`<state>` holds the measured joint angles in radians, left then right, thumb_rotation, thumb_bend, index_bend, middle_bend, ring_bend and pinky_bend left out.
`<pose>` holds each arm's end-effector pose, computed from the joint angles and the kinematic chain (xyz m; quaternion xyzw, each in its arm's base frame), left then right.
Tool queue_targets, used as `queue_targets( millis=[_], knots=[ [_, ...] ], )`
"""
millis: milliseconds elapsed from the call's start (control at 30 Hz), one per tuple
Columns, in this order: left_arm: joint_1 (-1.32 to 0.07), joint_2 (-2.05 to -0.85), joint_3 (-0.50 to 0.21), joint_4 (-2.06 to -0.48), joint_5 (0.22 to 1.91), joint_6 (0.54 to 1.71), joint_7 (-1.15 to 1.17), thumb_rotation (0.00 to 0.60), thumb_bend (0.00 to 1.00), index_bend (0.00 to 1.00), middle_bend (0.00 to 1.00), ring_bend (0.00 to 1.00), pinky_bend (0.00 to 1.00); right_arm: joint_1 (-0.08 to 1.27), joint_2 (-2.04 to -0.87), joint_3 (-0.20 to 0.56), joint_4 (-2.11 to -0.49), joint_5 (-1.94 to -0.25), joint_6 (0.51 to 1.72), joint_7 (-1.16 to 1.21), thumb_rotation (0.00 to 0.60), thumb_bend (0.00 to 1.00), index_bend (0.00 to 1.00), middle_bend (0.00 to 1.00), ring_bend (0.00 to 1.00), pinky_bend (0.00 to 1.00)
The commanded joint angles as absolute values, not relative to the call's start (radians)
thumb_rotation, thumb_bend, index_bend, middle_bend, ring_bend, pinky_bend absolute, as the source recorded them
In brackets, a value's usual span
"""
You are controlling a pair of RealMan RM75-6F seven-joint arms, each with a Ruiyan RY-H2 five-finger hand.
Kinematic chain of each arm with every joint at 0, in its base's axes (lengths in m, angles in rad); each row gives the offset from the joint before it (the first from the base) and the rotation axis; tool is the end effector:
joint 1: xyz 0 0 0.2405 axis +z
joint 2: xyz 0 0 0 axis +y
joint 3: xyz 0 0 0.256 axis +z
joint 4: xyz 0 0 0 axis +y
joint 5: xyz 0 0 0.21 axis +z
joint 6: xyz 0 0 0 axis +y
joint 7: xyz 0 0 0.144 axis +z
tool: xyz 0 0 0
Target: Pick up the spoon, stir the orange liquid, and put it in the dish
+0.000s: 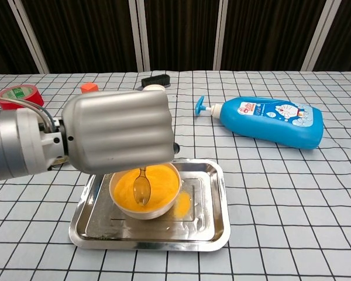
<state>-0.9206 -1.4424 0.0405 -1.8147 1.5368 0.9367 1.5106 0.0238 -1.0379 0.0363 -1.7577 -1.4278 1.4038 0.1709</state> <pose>-0.0529 0.2417 -0.0249 -0.8364 0.3350 -0.2403 0.3612 -0.3126 -0.1564 0.1619 0.5243 -0.5140 0.3986 0.5496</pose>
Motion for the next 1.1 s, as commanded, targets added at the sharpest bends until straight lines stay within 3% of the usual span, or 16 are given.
queue_targets(
  millis=[33, 1100],
  knots=[
    [-0.917, -1.457, 0.037, -1.805, 1.53, 0.93, 1.522, 0.6, 0.72, 0.82, 1.0, 1.0, 1.0, 0.023, -1.038, 0.036, -1.758, -1.428, 1.405, 0.172, 0.6, 0.31, 0.0, 0.0, 0.0, 0.0],
    [-0.891, -1.529, -0.012, -1.667, 1.444, 0.968, 1.577, 0.6, 0.72, 0.83, 1.0, 1.0, 1.0, 0.024, -1.036, 0.036, -1.758, -1.429, 1.403, 0.174, 0.6, 0.31, 0.0, 0.0, 0.0, 0.0]
  ],
)
